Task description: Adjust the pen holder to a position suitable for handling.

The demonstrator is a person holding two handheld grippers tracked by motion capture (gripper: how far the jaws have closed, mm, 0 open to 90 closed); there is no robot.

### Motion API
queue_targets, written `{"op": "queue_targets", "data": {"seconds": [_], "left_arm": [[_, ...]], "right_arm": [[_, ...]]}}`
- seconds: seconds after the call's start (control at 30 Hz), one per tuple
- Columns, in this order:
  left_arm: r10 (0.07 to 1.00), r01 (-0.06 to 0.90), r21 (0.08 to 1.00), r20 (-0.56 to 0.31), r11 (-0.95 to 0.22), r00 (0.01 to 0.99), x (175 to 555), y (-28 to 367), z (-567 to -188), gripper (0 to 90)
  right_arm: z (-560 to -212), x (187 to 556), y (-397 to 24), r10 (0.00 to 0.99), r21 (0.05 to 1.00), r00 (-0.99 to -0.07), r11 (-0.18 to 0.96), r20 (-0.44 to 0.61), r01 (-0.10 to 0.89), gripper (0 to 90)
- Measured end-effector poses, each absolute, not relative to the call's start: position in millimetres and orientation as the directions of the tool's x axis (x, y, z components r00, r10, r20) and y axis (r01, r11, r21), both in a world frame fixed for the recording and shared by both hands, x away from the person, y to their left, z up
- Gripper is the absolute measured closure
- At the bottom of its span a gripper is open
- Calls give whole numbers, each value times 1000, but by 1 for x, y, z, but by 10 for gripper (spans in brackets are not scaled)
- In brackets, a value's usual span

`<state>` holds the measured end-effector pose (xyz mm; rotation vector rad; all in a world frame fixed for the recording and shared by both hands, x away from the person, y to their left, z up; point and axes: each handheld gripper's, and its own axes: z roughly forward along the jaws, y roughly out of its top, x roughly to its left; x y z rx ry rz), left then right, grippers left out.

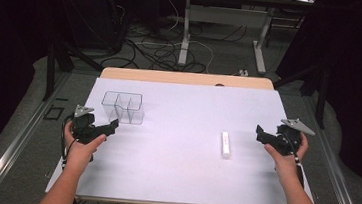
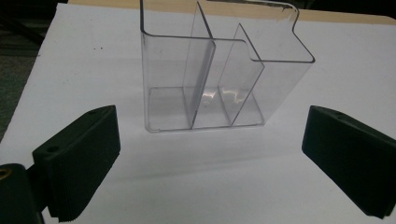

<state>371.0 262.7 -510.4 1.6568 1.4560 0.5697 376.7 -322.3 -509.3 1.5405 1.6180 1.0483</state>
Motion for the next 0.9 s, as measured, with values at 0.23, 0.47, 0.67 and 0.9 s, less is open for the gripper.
{"op": "queue_targets", "data": {"seconds": [0.23, 0.47, 0.67, 0.9], "left_arm": [[956, 557, 829, -196, 44, 216, 376, 266, -505, 46], [960, 546, 835, -205, 70, 189, 379, 271, -496, 93], [967, 542, 835, -205, 91, 153, 385, 276, -488, 155], [975, 529, 842, -191, 102, 116, 396, 284, -472, 275]], "right_arm": [[-513, 373, -317, 992, 872, -96, -26, 83, 489, 0], [-516, 374, -310, 990, 875, -129, 12, 58, 485, 0], [-518, 373, -303, 985, 870, -149, 2, 82, 494, 0], [-521, 373, -296, 984, 874, -170, 35, 56, 485, 0]]}}
